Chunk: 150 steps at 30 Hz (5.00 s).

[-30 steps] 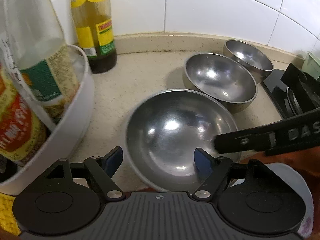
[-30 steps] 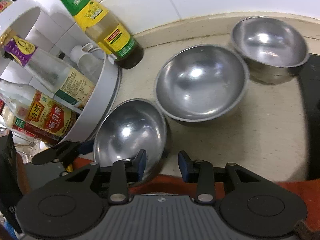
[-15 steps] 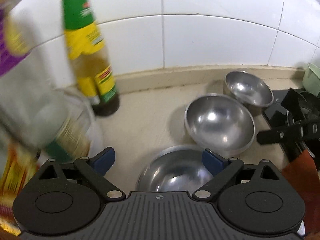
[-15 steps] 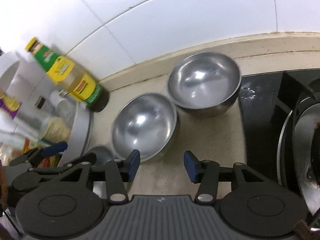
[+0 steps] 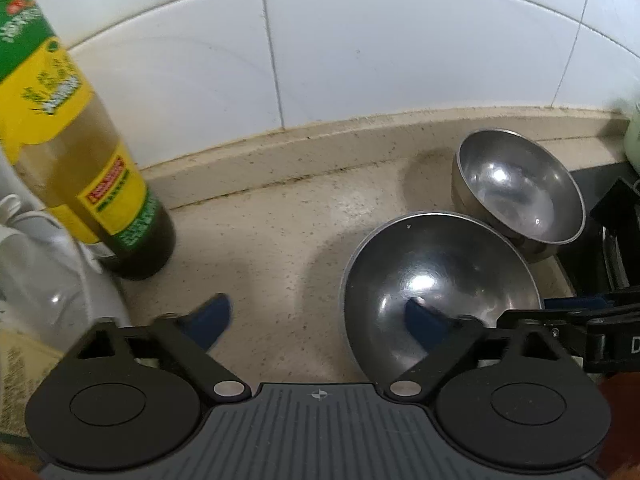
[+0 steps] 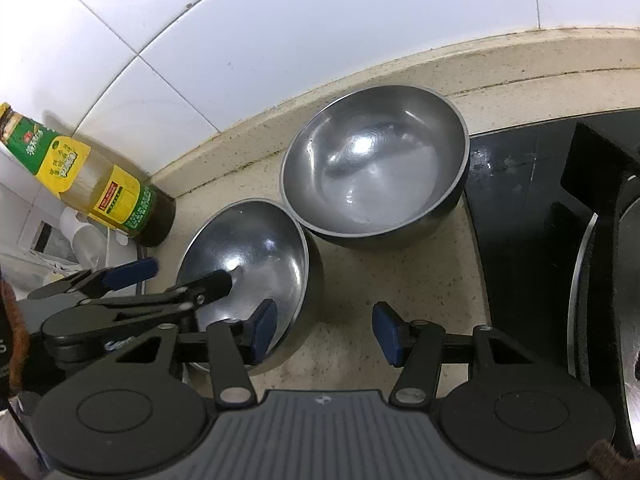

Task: Organize plates and bowls
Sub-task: 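Carry the steel bowl with the right gripper over the larger steel bowl, then lower the steel bowl into the larger bowl and open the right gripper, then move the right gripper to the steel bowl beside the stove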

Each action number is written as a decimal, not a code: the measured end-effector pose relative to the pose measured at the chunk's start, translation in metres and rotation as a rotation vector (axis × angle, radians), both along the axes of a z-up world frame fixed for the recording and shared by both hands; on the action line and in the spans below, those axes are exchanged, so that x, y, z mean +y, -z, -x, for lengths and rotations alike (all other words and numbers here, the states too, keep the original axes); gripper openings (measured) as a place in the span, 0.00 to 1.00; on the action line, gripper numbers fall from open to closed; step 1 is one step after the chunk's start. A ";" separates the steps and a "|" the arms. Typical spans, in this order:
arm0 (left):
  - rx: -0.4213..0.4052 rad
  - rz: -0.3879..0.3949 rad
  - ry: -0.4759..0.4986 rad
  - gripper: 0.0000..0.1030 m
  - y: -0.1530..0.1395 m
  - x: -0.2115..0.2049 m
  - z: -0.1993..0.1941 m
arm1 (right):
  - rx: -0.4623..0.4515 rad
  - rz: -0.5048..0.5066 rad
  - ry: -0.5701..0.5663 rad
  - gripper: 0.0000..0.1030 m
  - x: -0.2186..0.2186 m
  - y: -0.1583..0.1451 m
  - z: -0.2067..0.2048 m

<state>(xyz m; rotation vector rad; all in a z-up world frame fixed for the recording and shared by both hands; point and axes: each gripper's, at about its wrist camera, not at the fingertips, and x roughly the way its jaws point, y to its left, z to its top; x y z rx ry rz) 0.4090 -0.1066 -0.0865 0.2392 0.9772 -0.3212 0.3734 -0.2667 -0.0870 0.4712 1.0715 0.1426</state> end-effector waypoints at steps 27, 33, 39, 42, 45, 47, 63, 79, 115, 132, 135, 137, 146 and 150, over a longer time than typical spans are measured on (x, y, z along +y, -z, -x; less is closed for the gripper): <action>0.041 0.094 0.080 0.53 -0.015 -0.009 0.002 | -0.014 -0.136 -0.055 0.23 0.008 -0.003 -0.016; 0.002 0.114 0.072 0.54 -0.034 -0.004 0.004 | -0.054 -0.125 -0.065 0.23 0.010 -0.022 -0.017; -0.038 0.128 0.063 0.55 -0.053 0.002 0.012 | -0.096 -0.110 -0.078 0.23 0.015 -0.044 -0.014; -0.060 0.131 0.057 0.55 -0.063 0.005 0.018 | -0.116 -0.106 -0.088 0.23 0.018 -0.053 -0.009; -0.079 0.133 0.051 0.55 -0.071 0.009 0.025 | -0.134 -0.103 -0.101 0.23 0.022 -0.062 -0.004; -0.091 0.135 0.041 0.55 -0.077 0.012 0.030 | -0.145 -0.101 -0.112 0.23 0.025 -0.068 0.000; -0.129 0.136 -0.016 0.57 -0.098 0.046 0.078 | -0.171 -0.086 -0.217 0.23 0.056 -0.092 0.036; -0.062 0.131 -0.062 0.57 -0.074 0.072 0.098 | -0.093 -0.085 -0.284 0.23 0.081 -0.070 0.047; 0.014 0.083 -0.080 0.65 -0.045 0.073 0.099 | -0.076 0.074 -0.289 0.31 0.082 -0.047 0.046; -0.070 0.037 -0.010 0.82 -0.069 0.038 0.098 | -0.151 0.065 -0.204 0.36 0.039 -0.074 0.049; -0.078 0.028 0.011 0.83 -0.073 0.028 0.094 | -0.163 0.077 -0.168 0.36 0.024 -0.080 0.046; -0.086 0.020 0.024 0.84 -0.076 0.021 0.091 | -0.172 0.089 -0.149 0.36 0.014 -0.084 0.043; -0.113 -0.013 0.081 0.87 -0.083 -0.015 0.070 | -0.189 0.135 -0.091 0.37 -0.022 -0.092 0.028; -0.110 -0.026 0.104 0.89 -0.080 -0.028 0.062 | -0.180 0.138 -0.073 0.37 -0.035 -0.087 0.020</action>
